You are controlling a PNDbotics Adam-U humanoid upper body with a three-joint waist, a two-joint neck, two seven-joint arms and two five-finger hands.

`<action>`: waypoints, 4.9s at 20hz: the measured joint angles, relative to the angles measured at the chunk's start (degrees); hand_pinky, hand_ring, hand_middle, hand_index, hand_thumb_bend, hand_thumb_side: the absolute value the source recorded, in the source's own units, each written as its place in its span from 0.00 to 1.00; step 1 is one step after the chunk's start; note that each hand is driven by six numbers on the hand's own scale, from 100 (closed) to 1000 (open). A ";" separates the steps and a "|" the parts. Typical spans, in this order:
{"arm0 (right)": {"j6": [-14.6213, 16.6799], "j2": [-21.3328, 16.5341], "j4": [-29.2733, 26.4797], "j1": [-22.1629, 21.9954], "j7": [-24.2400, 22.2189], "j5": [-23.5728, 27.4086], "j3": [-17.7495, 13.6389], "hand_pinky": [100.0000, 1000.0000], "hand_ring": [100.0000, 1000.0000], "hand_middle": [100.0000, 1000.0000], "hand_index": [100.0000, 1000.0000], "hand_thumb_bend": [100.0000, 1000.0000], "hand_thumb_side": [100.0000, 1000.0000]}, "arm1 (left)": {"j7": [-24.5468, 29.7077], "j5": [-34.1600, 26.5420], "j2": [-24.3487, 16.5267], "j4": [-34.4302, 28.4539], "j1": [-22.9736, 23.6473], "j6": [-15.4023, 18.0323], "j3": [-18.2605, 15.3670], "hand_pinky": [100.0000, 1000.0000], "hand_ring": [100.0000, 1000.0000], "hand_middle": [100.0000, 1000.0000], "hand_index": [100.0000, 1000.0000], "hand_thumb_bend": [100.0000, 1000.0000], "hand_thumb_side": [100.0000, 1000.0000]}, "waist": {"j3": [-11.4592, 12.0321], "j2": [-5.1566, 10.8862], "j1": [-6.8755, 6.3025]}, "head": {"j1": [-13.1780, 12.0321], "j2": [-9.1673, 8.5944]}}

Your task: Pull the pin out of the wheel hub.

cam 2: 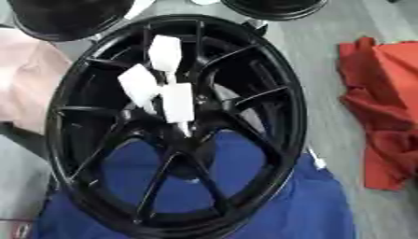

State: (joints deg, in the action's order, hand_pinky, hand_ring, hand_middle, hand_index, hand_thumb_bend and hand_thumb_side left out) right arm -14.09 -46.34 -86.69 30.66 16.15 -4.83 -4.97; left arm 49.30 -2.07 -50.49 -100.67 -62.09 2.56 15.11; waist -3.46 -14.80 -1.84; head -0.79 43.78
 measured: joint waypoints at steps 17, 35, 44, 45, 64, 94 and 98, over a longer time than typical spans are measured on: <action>0.00 0.00 -0.02 0.40 -0.01 0.00 0.03 0.80 0.65 0.70 0.74 0.00 0.79 | 2.39 3.84 -0.45 -0.03 1.14 -0.27 5.97 0.79 0.71 0.69 0.86 0.48 0.10 | -0.42 -0.01 -0.46 | 0.73 -0.09; 0.13 0.02 -0.02 0.61 0.04 -0.01 0.08 0.80 0.64 0.69 0.73 0.00 0.79 | 2.71 14.72 2.29 4.45 0.30 5.30 13.51 0.71 0.62 0.75 0.85 0.60 0.14 | -0.73 -0.32 -0.55 | 0.41 -1.05; 0.27 0.15 -0.02 0.92 0.32 0.03 0.29 0.80 0.64 0.69 0.73 0.00 0.79 | 2.69 15.46 4.81 7.63 -1.45 5.97 14.30 0.70 0.62 0.69 0.80 0.50 0.13 | -0.94 -0.47 -0.53 | -0.13 -1.04; 0.29 0.16 -0.02 0.98 0.37 0.03 0.36 0.80 0.64 0.69 0.73 0.00 0.79 | 2.68 15.41 5.12 7.97 -1.48 6.00 14.38 0.69 0.60 0.68 0.79 0.49 0.13 | -1.02 -0.51 -0.53 | -0.15 -1.04; 0.29 0.39 -0.02 1.40 1.70 0.54 0.40 0.79 0.63 0.68 0.72 0.00 0.79 | 2.70 12.99 8.64 12.40 -2.56 6.71 17.39 0.67 0.56 0.63 0.75 0.47 0.15 | -1.75 -0.98 -0.66 | -0.83 -0.08; 0.53 0.75 0.02 1.49 2.95 1.49 0.40 0.79 0.63 0.68 0.72 0.00 0.79 | 2.38 14.78 9.68 13.07 -2.84 8.64 19.35 0.60 0.44 0.55 0.71 0.46 0.13 | -1.94 -1.28 -0.13 | -1.65 0.00; 0.64 0.75 0.02 1.28 3.32 1.59 0.39 0.79 0.63 0.68 0.72 0.00 0.79 | 2.35 14.95 9.67 13.37 -2.48 8.72 19.72 0.58 0.43 0.54 0.70 0.43 0.14 | -2.00 -1.30 -0.10 | -1.72 0.00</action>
State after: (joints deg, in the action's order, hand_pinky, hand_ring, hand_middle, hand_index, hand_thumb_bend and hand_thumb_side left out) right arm -13.45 -45.59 -86.67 31.95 19.47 -3.23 -4.57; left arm 51.65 12.89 -40.81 -87.30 -64.56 11.28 34.83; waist -5.45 -16.10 -1.93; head -2.51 43.78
